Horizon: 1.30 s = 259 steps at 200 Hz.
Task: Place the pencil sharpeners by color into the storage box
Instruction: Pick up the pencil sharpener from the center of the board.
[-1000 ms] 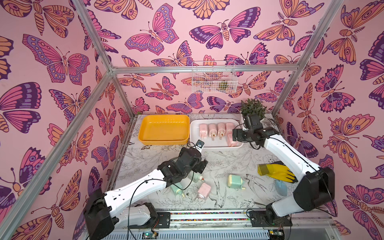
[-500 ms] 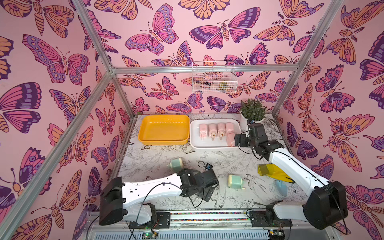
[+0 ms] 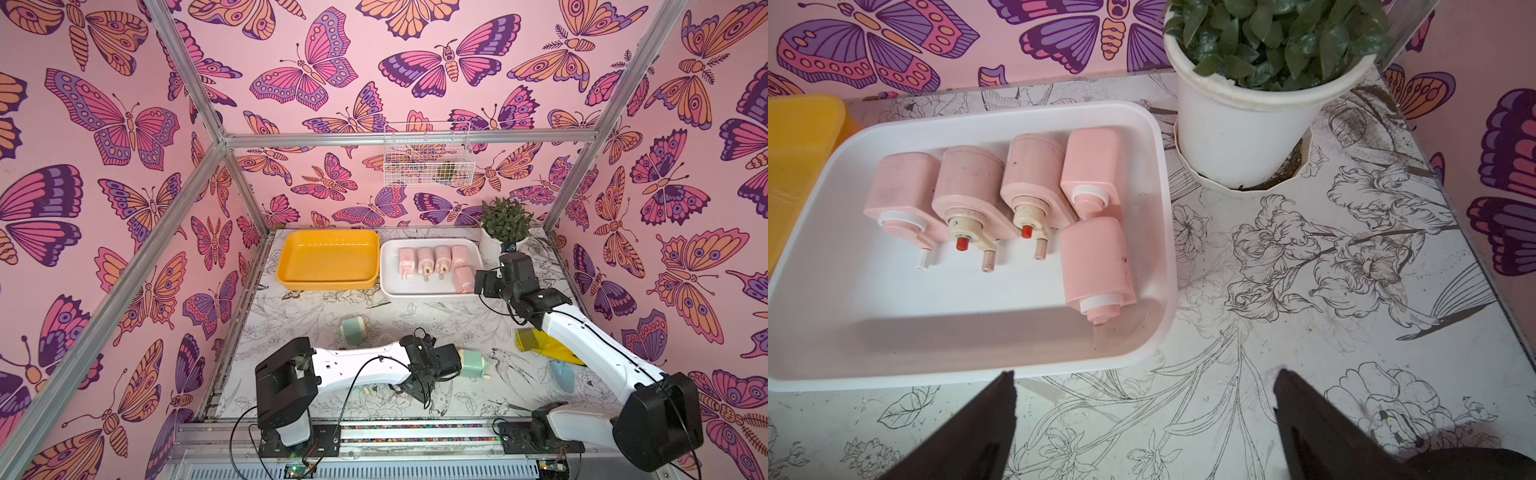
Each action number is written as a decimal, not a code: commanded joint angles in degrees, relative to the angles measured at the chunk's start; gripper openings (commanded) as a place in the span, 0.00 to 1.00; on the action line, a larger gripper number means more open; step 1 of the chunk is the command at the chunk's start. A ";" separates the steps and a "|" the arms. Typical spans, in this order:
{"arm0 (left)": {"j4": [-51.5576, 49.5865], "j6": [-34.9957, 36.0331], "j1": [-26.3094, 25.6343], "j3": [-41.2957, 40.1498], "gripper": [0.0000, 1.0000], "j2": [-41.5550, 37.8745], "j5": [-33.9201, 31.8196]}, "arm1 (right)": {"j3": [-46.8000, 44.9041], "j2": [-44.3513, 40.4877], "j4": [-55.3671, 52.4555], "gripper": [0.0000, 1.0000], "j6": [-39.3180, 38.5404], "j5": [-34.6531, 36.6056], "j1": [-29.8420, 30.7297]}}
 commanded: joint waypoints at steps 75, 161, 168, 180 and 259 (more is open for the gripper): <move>-2.39 2.20 -0.01 0.91 0.22 -0.26 0.81 | -1.12 -0.15 3.37 0.99 1.72 5.72 -0.21; -1.35 15.79 5.54 22.96 0.00 3.10 -7.95 | -2.87 -0.32 7.37 0.99 2.40 3.85 -0.35; -1.38 16.00 6.78 25.33 0.00 4.12 -8.31 | -3.03 -0.33 7.61 0.99 2.40 3.93 -0.35; -1.35 16.33 8.30 29.47 0.00 6.17 -10.47 | -3.21 -0.33 7.83 0.99 2.43 4.34 -0.35; -1.42 22.11 15.00 52.86 0.00 23.51 -13.63 | -3.96 0.75 8.50 0.99 3.08 2.81 -0.58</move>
